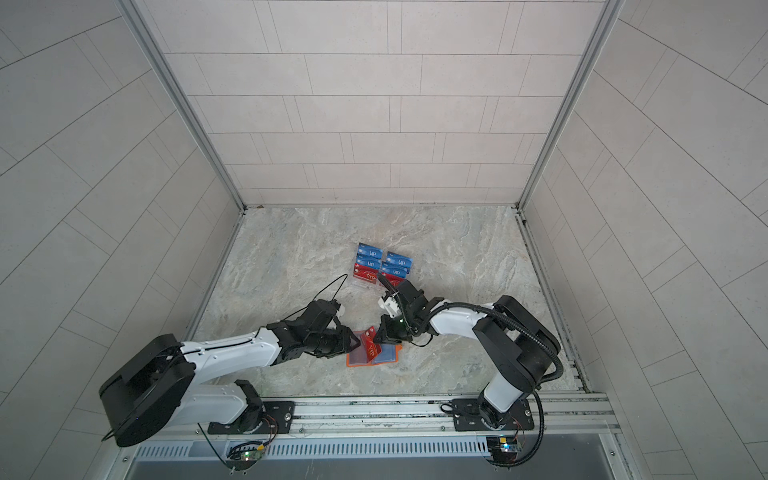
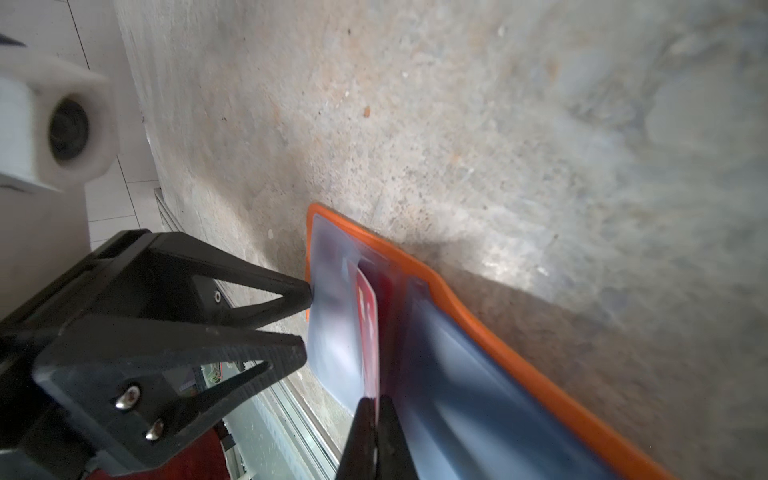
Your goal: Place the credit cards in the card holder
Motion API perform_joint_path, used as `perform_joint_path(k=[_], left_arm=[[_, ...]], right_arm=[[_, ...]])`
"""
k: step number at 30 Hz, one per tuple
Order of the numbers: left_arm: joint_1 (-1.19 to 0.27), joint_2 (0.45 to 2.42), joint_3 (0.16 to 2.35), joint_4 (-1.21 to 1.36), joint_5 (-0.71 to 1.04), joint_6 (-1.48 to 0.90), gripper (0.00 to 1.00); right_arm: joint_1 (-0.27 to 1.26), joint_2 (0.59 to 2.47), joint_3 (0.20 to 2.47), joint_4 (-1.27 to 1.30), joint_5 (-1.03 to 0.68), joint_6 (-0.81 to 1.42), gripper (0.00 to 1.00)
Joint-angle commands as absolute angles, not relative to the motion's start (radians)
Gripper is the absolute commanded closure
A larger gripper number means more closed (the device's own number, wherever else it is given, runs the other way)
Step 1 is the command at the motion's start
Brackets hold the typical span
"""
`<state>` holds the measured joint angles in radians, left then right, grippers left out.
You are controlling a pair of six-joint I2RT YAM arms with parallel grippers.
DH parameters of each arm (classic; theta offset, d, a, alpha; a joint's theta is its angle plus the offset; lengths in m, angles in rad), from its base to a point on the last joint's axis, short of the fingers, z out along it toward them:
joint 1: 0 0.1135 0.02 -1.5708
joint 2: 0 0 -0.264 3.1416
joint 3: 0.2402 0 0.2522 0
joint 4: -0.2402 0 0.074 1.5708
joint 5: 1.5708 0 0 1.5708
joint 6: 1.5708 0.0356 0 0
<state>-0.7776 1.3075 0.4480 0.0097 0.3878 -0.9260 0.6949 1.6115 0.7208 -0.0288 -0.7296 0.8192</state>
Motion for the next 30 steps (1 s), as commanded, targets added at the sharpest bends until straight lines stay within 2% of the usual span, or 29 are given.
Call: perform_joint_path(k=[1,19,24,27,30], left_arm=[[-0.784,1.314,0.434,-0.021,0.382,-0.917,0.59],[-0.785,1.328,0.449,-0.039,0.397,-0.909,0.6],[-0.784,1.305,0.474,-0.066,0.382,-0.912,0.58],[-0.785,1.282,0.496,-0.124,0.346,-0.91,0.55],[-0.783,1.272,0.508,-0.169,0.315,-0.908,0.51]], right_arm=[[0.705,1.628,0.698,-0.003,-0.639,0.865,1.0],[0.787,1.647,0.649,0.122,-0.547,0.989,1.0],[0.802,1.6,0.654,0.025,-0.505,0.943,0.74],[0.804,1.575,0.672,-0.049,-0.491,0.897,0.66],[0.807,1.565,0.683,-0.082,-0.493,0.874,0.65]])
